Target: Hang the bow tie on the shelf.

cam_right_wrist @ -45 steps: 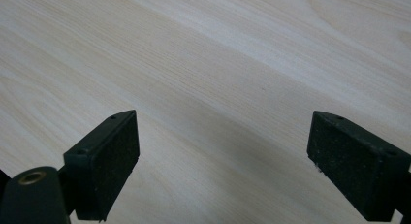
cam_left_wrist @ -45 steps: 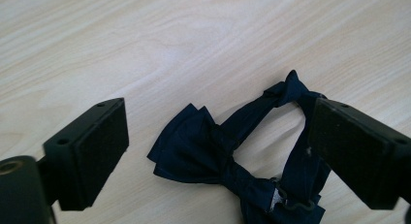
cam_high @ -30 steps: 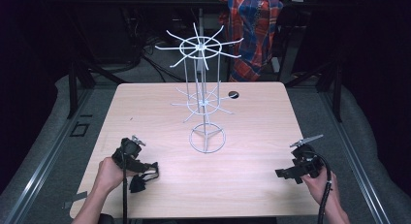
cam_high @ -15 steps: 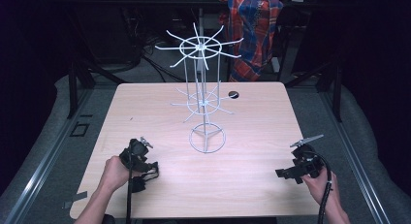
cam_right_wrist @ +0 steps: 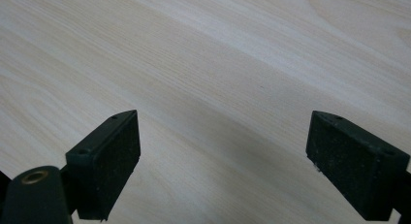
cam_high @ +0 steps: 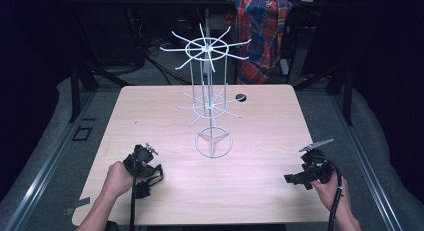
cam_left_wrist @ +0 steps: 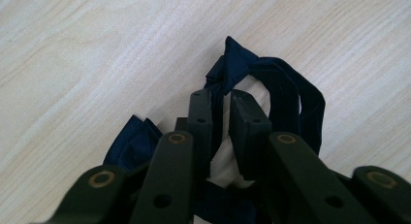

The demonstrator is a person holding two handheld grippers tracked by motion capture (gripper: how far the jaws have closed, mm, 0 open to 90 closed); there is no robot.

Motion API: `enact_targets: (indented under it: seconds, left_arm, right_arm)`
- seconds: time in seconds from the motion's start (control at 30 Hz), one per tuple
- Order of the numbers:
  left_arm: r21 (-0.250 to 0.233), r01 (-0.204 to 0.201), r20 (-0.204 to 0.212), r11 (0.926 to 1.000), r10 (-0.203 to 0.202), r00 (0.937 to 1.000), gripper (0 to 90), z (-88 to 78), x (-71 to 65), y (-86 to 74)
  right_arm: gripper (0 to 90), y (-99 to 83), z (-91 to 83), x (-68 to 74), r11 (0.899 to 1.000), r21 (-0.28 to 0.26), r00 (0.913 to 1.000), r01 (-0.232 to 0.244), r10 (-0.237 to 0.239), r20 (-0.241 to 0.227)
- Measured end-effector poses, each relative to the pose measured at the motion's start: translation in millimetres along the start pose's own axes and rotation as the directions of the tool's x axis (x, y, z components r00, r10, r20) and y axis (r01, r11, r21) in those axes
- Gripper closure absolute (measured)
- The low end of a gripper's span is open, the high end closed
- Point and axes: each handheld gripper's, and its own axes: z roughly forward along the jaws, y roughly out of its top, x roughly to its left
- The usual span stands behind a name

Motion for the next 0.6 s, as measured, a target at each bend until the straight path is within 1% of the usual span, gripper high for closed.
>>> enact_targets:
  seconds: [0.13,0.27,0.33,0.37,0.43,0.57,0.6]
  left_arm:
    - [0.001,-0.003,-0.003,1.0,0.003,1.0,86.2,0.8,-0.1,-0.6]
    - [-0.015,-0.006,-0.006,0.9999,0.006,1.0,87.8,-1.6,-0.2,-1.2]
    - [-0.045,0.004,0.003,0.999,-0.004,1.0,87.9,-5.5,0.0,-2.0]
    - [-0.045,0.004,0.003,0.999,-0.004,1.0,88.0,-5.5,0.0,-2.0]
    - [-0.082,0.01,0.002,0.9966,-0.01,0.9999,88.1,-9.8,0.3,-2.5]
    - [-0.101,0.012,0.0,0.9948,-0.012,0.9999,88.1,-14.3,-0.6,-2.7]
    - [-0.116,0.008,-0.015,0.9932,-0.01,0.9998,88.0,-17.4,-1.5,-3.0]
  right_arm:
    - [12.0,0.0,0.1,0.1,1.0,-0.004,1.0,-0.004,0.004,-0.001]
    - [12.0,0.0,0.0,0.0,1.0,0.001,1.0,-0.002,0.002,0.0]
    - [12.0,-0.1,0.2,0.2,1.0,-0.006,1.0,-0.006,0.006,-0.004]
    - [12.0,-0.1,0.2,0.2,1.0,-0.006,1.0,-0.006,0.006,-0.004]
    - [12.0,-0.2,0.5,0.3,1.0,-0.009,1.0,-0.01,0.01,-0.003]
    - [12.0,-0.2,0.4,0.3,1.0,-0.009,1.0,-0.009,0.009,-0.002]
    - [12.0,-0.2,0.3,0.3,1.0,-0.008,1.0,-0.008,0.008,-0.002]
